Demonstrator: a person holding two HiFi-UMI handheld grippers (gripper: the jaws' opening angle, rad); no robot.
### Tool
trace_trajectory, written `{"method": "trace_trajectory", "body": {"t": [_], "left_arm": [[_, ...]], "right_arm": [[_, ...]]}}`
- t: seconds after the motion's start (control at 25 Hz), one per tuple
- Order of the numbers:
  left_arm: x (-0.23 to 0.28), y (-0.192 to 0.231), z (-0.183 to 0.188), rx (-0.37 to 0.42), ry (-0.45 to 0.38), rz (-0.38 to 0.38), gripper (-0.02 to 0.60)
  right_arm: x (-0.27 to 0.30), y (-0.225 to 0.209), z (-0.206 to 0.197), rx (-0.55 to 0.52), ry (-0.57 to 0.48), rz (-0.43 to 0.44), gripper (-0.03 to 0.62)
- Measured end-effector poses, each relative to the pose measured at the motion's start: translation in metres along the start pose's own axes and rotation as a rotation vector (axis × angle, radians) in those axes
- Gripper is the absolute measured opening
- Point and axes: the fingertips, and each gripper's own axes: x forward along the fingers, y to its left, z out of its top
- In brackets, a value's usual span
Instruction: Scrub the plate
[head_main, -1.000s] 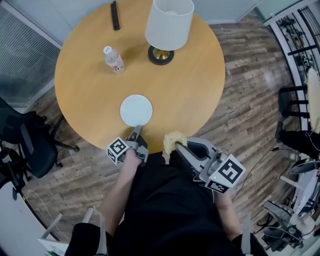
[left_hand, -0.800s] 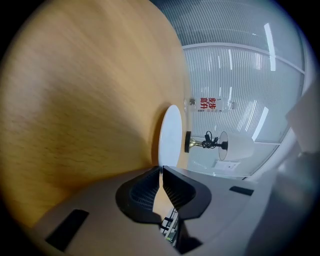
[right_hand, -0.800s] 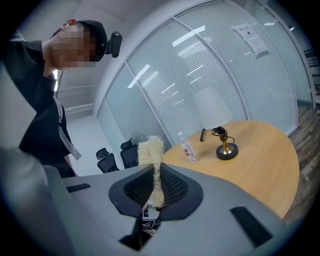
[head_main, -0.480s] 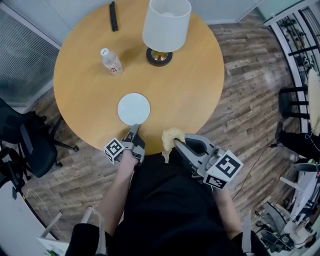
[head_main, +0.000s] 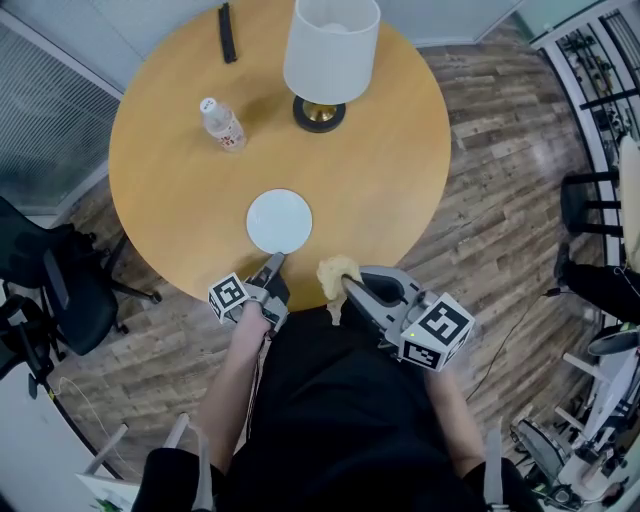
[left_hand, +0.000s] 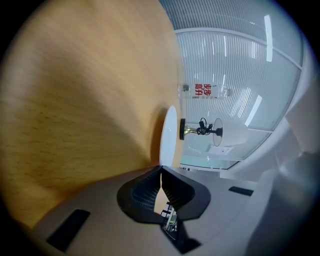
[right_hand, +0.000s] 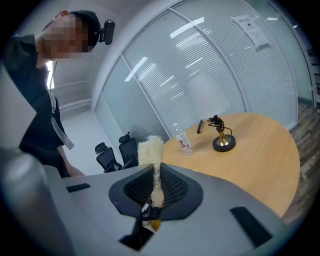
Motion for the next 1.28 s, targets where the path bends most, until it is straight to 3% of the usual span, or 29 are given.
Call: {"method": "trace_trajectory", "body": {"t": [0.16,0.36,0.56,0.92,1.16,1.28], "left_arm": [[0.002,-0.001,-0.010,0.028,0.067,0.005,0.018],[0.003,-0.008,-0.025,0.077,0.159,-0.040,0.018],[-0.006,0.006,-0.044,0.116,0.272,0.060,0.017],[-0.015,0.012,-0.068,0.159,0.388,0.092,0.018],[-0.022,0.015,-0.085,0.198,0.445,0.127,0.017],[-0.025,0.017,-0.085,0.209,0.449,0.143,0.017]], "right_arm": [[0.012,-0.015,-0.018,-0.029,0.063,-0.031,0.029],[0.044,-0.042,-0.057,-0.162,0.229,-0.105,0.029],[0.088,-0.049,-0.097,-0.296,0.381,-0.113,0.029],[0.132,-0.055,-0.162,-0.587,0.630,-0.139,0.029],[0.143,-0.053,-0.178,-0.775,0.711,-0.157,0.029],[0.151,-0.064,-0.175,-0.808,0.720,-0.201,0.029]]}}
